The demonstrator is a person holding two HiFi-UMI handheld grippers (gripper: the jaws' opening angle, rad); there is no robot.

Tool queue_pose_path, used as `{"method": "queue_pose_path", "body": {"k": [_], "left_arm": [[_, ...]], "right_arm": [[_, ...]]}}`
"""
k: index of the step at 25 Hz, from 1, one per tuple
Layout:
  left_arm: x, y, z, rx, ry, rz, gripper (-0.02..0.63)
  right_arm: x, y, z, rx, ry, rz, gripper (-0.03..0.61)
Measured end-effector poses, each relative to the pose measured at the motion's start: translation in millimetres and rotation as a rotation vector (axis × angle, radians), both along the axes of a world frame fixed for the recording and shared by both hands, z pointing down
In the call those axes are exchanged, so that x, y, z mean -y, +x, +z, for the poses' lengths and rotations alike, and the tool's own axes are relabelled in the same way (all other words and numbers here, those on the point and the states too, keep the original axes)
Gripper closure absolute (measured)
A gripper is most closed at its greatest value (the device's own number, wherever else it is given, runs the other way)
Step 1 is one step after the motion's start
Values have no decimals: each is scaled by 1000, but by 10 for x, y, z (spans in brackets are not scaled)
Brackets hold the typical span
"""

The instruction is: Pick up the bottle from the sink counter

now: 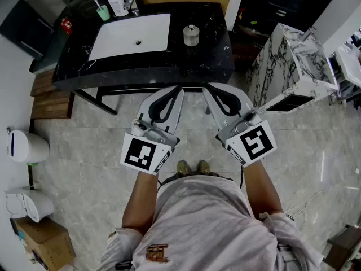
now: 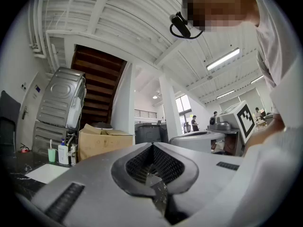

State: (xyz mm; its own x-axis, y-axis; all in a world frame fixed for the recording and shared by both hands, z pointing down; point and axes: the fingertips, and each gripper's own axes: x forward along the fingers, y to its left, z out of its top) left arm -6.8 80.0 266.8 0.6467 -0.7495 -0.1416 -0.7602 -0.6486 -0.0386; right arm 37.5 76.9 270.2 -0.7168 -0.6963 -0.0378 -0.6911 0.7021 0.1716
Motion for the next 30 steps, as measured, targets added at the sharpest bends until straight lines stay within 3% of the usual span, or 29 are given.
{"method": "queue_pose_path", "body": {"k": [18, 30], "left_arm": [[165, -215, 85, 3, -6, 38, 614], [444, -519, 156, -17, -7, 83, 614]], "right_arm": [[135, -228, 34, 18, -10, 19, 578], [395, -385, 72, -21, -21, 97, 578]]}}
